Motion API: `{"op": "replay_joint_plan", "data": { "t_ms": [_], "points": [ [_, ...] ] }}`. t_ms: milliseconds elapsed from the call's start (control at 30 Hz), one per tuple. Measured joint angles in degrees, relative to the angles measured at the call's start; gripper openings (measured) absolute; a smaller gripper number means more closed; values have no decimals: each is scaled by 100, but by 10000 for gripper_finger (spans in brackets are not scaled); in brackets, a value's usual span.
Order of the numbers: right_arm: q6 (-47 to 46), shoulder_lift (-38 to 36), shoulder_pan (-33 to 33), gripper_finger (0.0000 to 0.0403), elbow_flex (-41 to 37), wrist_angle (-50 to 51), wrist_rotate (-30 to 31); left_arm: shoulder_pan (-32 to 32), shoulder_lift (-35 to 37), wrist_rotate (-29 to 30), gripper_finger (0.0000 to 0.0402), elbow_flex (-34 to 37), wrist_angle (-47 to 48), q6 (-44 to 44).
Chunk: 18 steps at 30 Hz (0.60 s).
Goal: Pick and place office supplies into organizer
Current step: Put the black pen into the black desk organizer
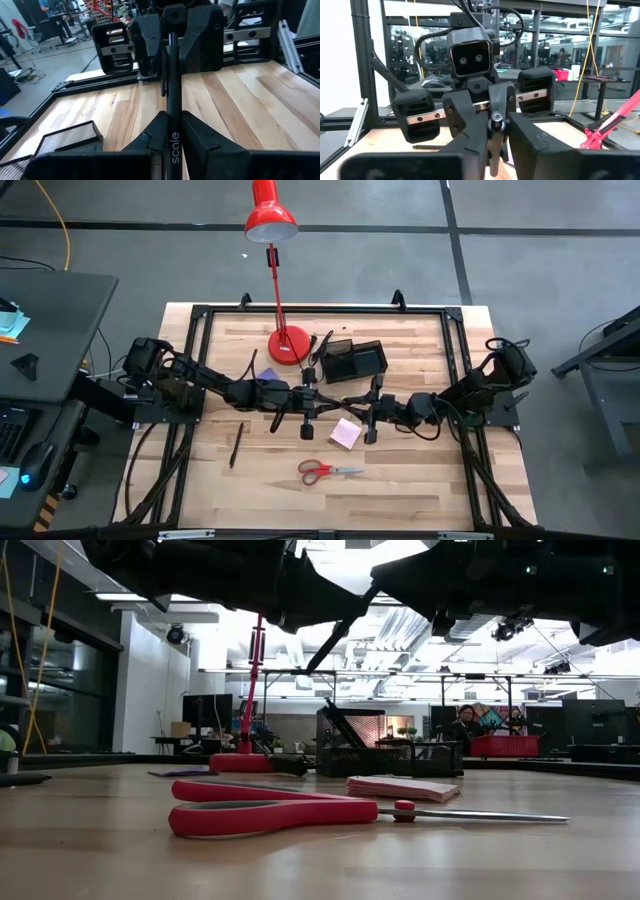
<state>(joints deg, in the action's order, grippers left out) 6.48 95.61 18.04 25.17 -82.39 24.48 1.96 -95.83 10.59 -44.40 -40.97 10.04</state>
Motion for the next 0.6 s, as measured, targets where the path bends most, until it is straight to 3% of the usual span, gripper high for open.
{"op": "replay_joint_plan", "data": {
  "t_ms": [67, 200, 433, 600],
  "points": [
    [2, 0, -7, 23, 0, -5, 28, -6, -2, 25, 23, 2, -26, 0],
    [101, -2, -5, 22, 0, -28, 180, -6, -7, 108, 28, 2, -62, 8],
    [240, 2, -71, 20, 2, 24, 582, -11, 87, 960, 98, -9, 217, 18],
    [431, 2, -208, 19, 0, -55, 819, -6, 321, 1685, 138, -8, 938, 74]
  ]
}}
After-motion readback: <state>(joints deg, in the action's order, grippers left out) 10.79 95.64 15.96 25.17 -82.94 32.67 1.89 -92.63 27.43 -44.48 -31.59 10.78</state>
